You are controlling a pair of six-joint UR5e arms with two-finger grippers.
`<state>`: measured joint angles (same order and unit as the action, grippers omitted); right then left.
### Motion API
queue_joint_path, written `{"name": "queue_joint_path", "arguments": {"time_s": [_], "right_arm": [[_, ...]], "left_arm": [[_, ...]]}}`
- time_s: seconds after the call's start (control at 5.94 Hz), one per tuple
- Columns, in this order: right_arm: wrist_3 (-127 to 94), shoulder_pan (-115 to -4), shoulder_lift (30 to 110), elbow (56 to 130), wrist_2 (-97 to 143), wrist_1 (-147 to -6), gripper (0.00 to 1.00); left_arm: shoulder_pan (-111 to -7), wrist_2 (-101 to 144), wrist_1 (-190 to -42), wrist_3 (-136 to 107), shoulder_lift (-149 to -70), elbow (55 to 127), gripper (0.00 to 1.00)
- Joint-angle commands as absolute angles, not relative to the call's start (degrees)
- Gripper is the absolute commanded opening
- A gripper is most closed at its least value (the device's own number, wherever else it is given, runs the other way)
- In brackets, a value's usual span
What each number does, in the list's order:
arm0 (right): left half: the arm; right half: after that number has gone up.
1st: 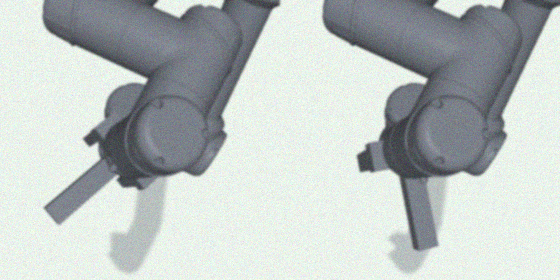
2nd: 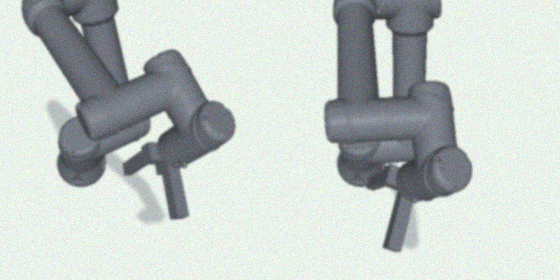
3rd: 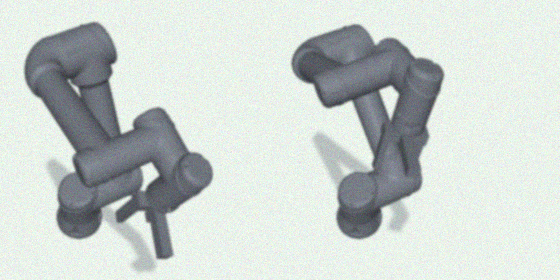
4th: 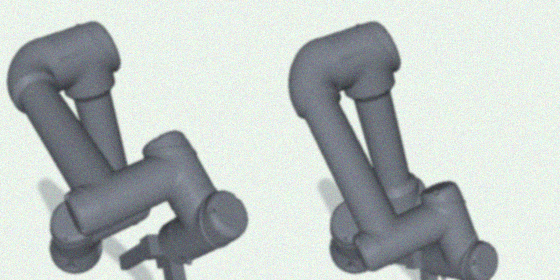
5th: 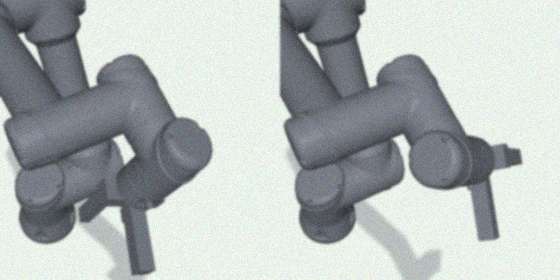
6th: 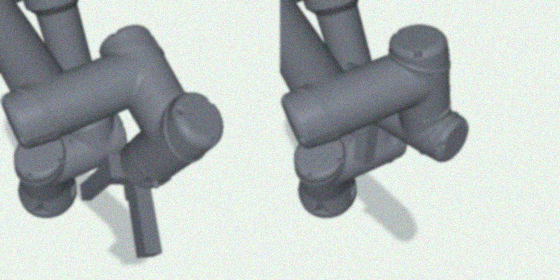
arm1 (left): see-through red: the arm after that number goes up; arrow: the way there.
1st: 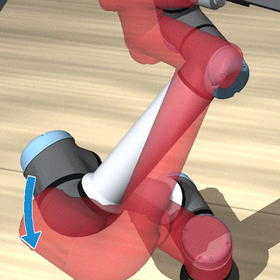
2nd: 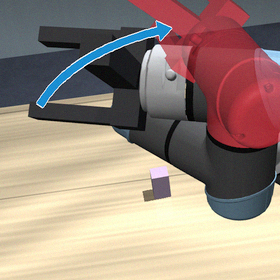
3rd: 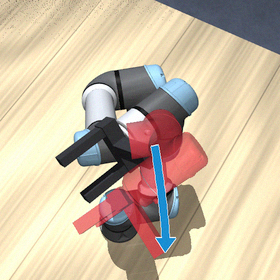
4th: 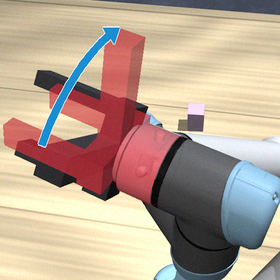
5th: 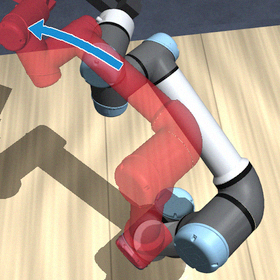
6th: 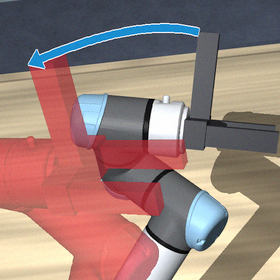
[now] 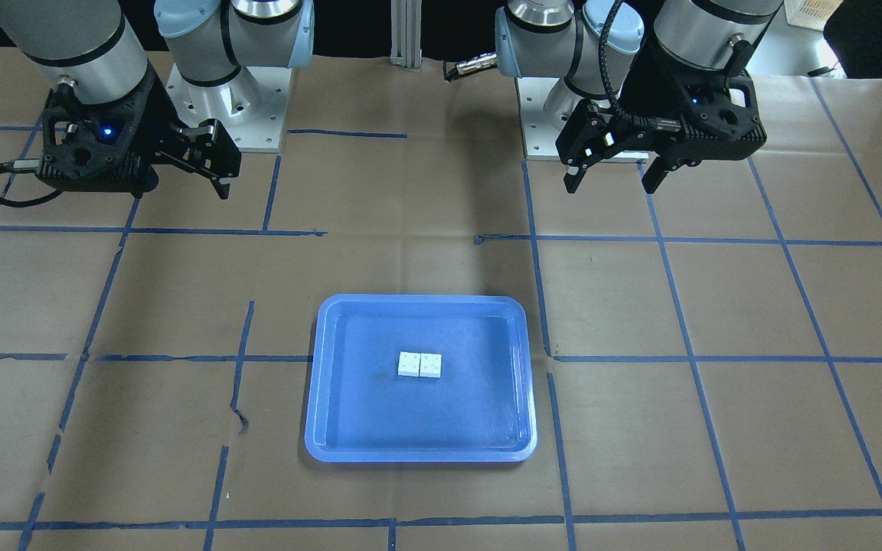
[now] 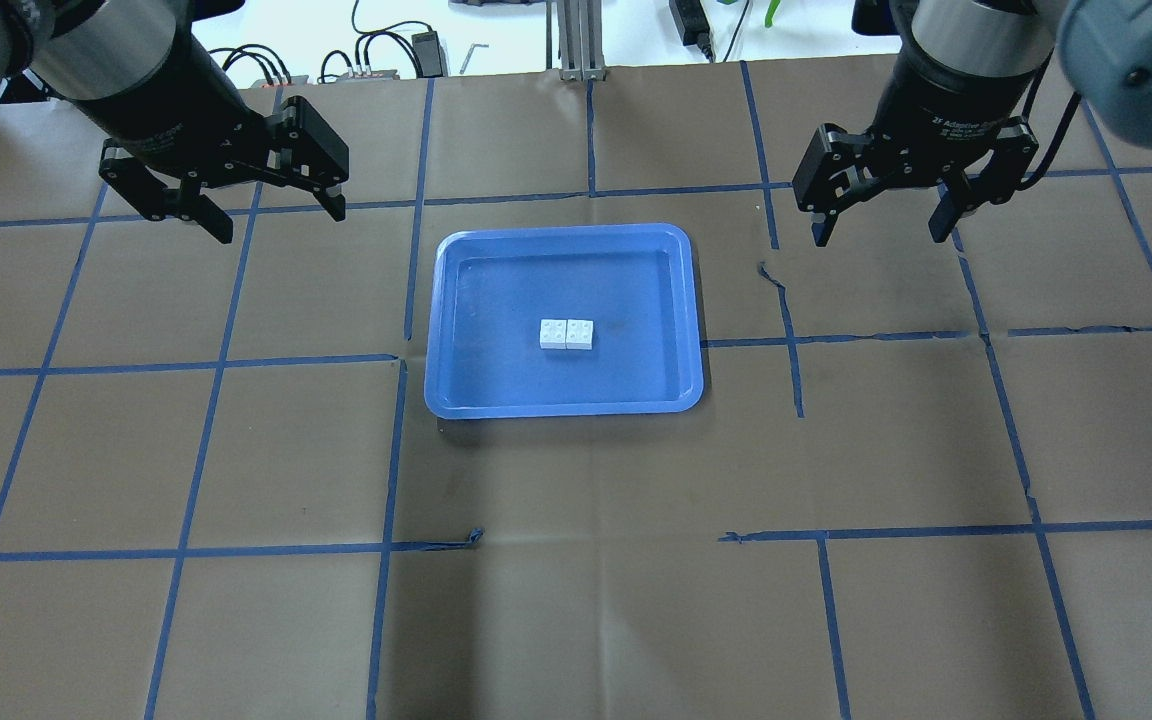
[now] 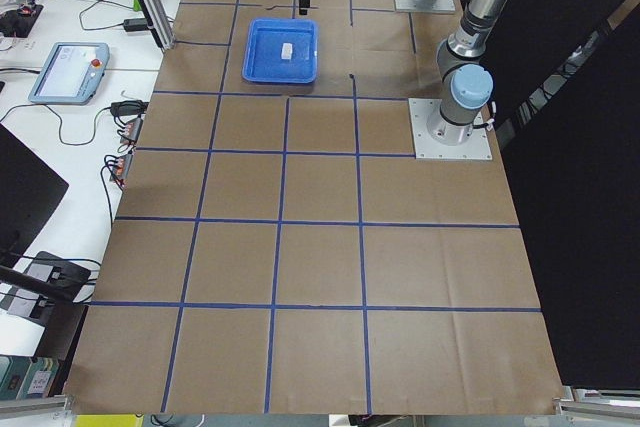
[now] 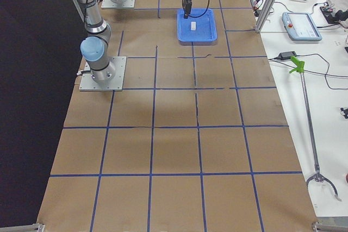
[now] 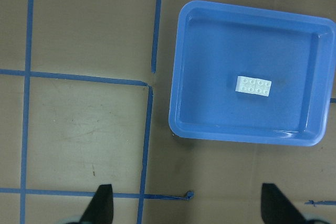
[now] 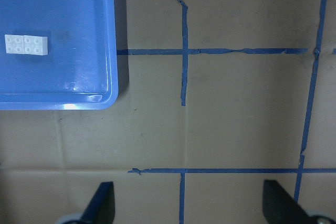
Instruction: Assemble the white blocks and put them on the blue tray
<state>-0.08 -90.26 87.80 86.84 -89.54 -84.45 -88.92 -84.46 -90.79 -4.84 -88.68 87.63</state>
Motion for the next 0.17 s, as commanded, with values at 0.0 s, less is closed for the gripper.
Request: {"name": "queue_joint_path", "arguments": {"time_s": [0.0], "right_arm": [[-0.09,-90.26,87.80,86.84,-89.74,-84.46,1.00]], "left_arm": [[-88.86,-84.46,-90.79,-4.83,-88.68,87.63,0.99]]}}
